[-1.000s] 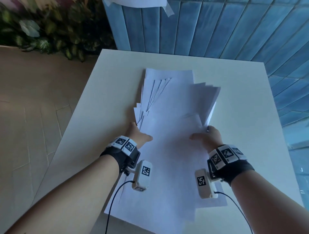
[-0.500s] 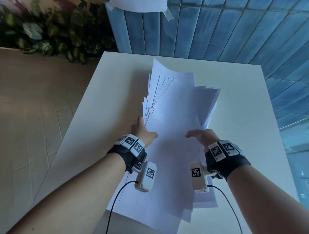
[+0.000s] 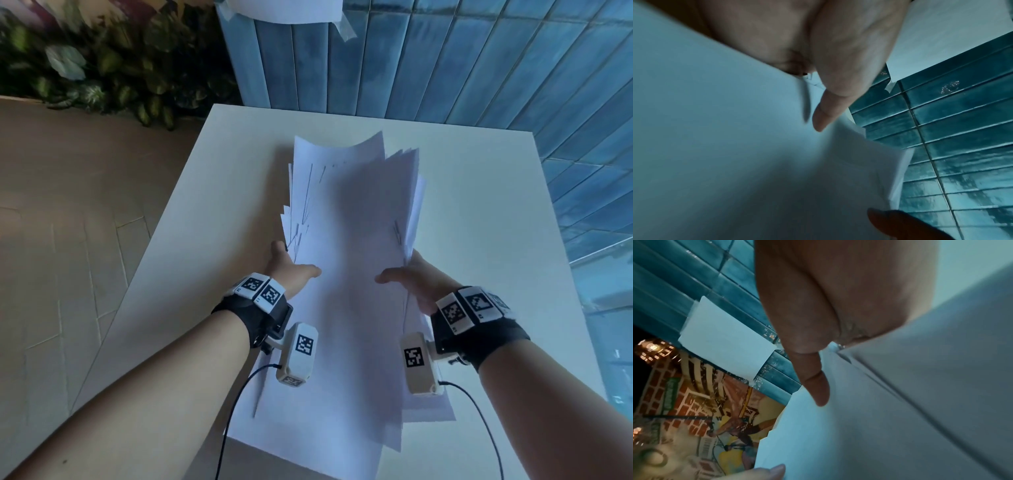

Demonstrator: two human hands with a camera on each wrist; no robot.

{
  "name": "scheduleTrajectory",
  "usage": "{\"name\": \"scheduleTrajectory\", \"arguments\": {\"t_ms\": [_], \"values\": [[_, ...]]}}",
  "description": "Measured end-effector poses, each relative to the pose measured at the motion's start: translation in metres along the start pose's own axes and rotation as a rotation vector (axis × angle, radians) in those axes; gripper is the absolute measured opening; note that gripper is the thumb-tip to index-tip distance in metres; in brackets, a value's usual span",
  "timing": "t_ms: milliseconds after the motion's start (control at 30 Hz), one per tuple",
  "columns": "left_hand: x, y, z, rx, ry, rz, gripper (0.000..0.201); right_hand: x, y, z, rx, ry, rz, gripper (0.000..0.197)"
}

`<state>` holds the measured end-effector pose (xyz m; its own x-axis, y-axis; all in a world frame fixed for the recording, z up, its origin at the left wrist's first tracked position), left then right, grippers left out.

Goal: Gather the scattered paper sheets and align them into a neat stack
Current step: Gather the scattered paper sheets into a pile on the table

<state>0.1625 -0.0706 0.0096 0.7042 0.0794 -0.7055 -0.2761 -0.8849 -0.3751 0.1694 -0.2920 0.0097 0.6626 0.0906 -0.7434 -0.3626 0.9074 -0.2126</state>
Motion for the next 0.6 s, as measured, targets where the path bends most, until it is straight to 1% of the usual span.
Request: {"name": "scheduleTrajectory", "arguments": {"t_ms": [33, 100, 167, 200, 233, 300, 333, 400, 433, 467, 500, 567, 600], "values": [[0.002, 0.0, 0.002, -0.025, -0.017, 0.006, 0.079, 0.001, -0.003, 0.0, -0.017, 0.016, 0.003, 0.057], [0.004, 0.001, 0.006, -0.028, -0.049, 0.026, 0.077, -0.007, -0.012, 0.001, -0.056, 0.066, -0.019, 0.031], [0.005, 0.003, 0.009, -0.03, -0.066, 0.048, 0.08, -0.011, -0.02, -0.006, -0.054, 0.115, -0.065, 0.026], [0.005, 0.004, 0.01, -0.039, -0.057, 0.053, 0.081, -0.011, -0.019, -0.009, -0.032, 0.122, -0.046, 0.023], [0.003, 0.005, 0.01, -0.035, -0.042, 0.055, 0.081, -0.011, -0.017, -0.013, -0.026, 0.109, -0.029, 0.028], [0.0, 0.004, 0.01, -0.035, -0.016, 0.053, 0.08, -0.005, -0.013, -0.024, -0.058, 0.044, -0.018, 0.059], [-0.003, 0.004, 0.008, -0.042, 0.005, 0.048, 0.079, -0.005, -0.01, -0.024, -0.056, 0.003, -0.02, 0.063], [-0.008, 0.003, 0.002, -0.049, 0.058, 0.03, 0.08, -0.011, -0.007, -0.02, -0.075, -0.092, -0.035, 0.042], [-0.011, 0.001, -0.002, -0.066, 0.095, 0.016, 0.08, -0.015, -0.008, -0.016, -0.089, -0.134, -0.071, 0.036], [-0.014, -0.001, -0.008, -0.099, 0.141, -0.008, 0.076, -0.019, -0.011, -0.012, -0.1, -0.192, -0.128, 0.033], [-0.016, -0.005, -0.015, -0.131, 0.193, -0.041, 0.066, -0.025, -0.015, -0.005, -0.082, -0.256, -0.175, 0.032], [-0.026, -0.015, -0.033, -0.179, 0.313, -0.093, 0.036, -0.036, -0.025, 0.011, -0.053, -0.39, -0.279, 0.029], [-0.03, -0.02, -0.042, -0.19, 0.374, -0.116, 0.024, -0.043, -0.029, 0.02, -0.049, -0.448, -0.328, 0.026]]}}
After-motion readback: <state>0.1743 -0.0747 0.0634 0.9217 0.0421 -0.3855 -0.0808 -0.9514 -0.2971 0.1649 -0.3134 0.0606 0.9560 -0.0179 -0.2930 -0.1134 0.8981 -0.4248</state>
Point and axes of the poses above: each hand's wrist, its own x-axis towards the middle knuckle, its own y-axis out of the palm, z = x × y, the point moved 1 cm from there along x, towards the middle knuckle, and after that the axes turned 9 degrees about z, right-handed, at the moved point
